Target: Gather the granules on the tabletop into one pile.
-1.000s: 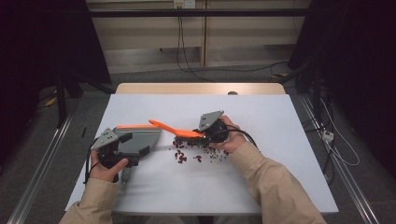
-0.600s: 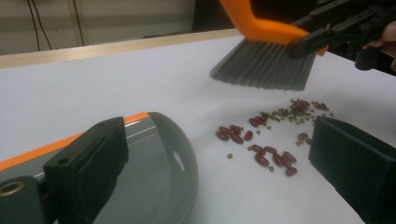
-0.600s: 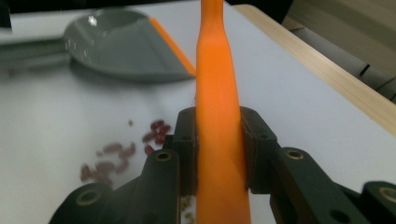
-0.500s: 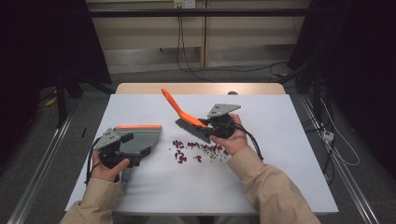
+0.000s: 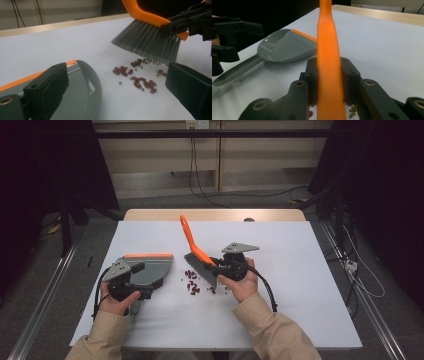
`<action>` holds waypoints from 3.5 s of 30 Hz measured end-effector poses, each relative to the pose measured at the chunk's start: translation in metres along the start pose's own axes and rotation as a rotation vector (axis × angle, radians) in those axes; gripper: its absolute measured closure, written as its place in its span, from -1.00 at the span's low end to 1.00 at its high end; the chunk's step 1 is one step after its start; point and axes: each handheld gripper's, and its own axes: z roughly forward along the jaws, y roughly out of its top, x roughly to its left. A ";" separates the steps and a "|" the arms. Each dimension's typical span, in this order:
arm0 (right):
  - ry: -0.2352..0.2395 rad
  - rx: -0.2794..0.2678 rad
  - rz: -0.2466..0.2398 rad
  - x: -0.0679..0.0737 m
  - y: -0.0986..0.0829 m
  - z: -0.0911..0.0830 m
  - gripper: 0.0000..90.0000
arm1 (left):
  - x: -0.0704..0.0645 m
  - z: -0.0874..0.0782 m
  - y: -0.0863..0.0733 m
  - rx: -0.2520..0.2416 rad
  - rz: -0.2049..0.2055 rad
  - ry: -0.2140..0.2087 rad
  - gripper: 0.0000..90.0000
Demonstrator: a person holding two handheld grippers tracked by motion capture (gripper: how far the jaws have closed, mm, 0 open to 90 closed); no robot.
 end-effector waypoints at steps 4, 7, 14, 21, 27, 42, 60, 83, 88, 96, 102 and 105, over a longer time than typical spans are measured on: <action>-0.005 0.006 0.023 0.009 -0.002 0.003 0.59 | -0.001 0.000 0.000 -0.004 0.004 -0.003 -0.90; 0.000 0.016 0.039 0.018 -0.005 0.008 0.58 | -0.001 0.000 0.000 -0.004 0.005 -0.001 -0.90; 0.009 0.026 0.072 0.038 -0.008 0.024 0.59 | 0.001 -0.001 0.000 -0.002 0.004 -0.001 -0.90; 0.030 0.057 0.139 0.048 -0.017 0.037 0.58 | 0.001 -0.003 0.001 -0.005 0.006 0.002 -0.90; -0.003 0.098 0.191 0.045 -0.019 0.044 0.58 | 0.000 -0.002 0.001 -0.007 0.007 0.000 -0.90; -0.071 0.136 0.278 0.018 -0.023 0.039 0.58 | 0.000 -0.003 0.001 -0.007 0.010 0.005 -0.90; -0.137 0.125 0.310 -0.006 -0.027 0.012 0.58 | -0.001 -0.001 0.001 -0.006 0.014 0.001 -0.90; -0.207 0.108 0.350 -0.029 -0.038 -0.022 0.57 | -0.004 0.002 0.001 0.002 0.025 -0.006 -0.89; -0.213 0.106 0.352 -0.031 -0.039 -0.027 0.57 | -0.004 0.002 0.001 0.001 0.025 -0.005 -0.89; -0.227 0.097 0.363 -0.034 -0.043 -0.035 0.57 | -0.005 0.003 0.001 0.001 0.027 -0.004 -0.89; -0.228 0.085 0.383 -0.036 -0.043 -0.038 0.58 | -0.005 0.003 0.002 0.005 0.030 -0.005 -0.89; -0.210 0.073 0.391 -0.035 -0.041 -0.037 0.58 | -0.005 0.004 0.001 0.004 0.027 -0.006 -0.89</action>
